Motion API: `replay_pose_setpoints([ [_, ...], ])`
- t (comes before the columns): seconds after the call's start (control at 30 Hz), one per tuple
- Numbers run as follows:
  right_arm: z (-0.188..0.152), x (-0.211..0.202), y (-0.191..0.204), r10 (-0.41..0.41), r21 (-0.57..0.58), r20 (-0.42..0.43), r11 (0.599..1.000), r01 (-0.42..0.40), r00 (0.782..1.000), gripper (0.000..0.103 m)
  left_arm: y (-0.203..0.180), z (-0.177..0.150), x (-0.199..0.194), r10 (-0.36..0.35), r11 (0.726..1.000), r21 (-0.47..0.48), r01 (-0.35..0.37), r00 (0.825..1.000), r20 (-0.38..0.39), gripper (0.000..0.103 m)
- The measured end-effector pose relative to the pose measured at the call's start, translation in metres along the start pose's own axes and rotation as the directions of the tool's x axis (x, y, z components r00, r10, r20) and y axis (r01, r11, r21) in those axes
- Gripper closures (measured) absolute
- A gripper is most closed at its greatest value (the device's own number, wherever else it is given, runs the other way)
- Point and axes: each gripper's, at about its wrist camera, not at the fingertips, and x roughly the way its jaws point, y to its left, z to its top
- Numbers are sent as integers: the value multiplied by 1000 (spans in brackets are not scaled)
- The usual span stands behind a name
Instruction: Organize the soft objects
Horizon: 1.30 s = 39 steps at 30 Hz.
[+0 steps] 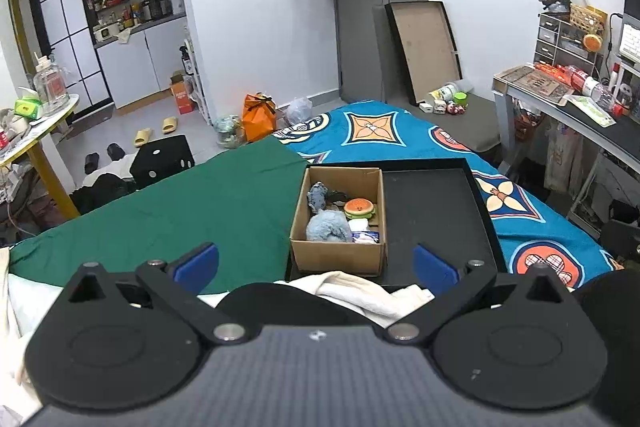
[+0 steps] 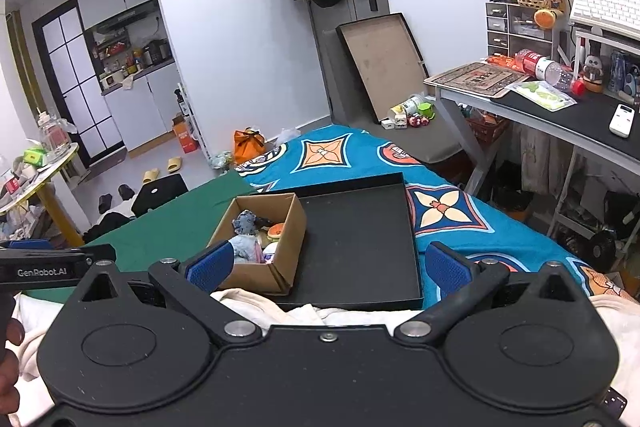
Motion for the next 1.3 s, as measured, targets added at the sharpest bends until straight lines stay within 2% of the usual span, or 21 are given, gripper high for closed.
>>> replay_pose_setpoints([
  [1.3, 1, 3, 6, -14, -26, -13, 1000, 13, 1000, 0, -1, 2, -1, -29, 999, 18, 30, 999, -21, 0],
])
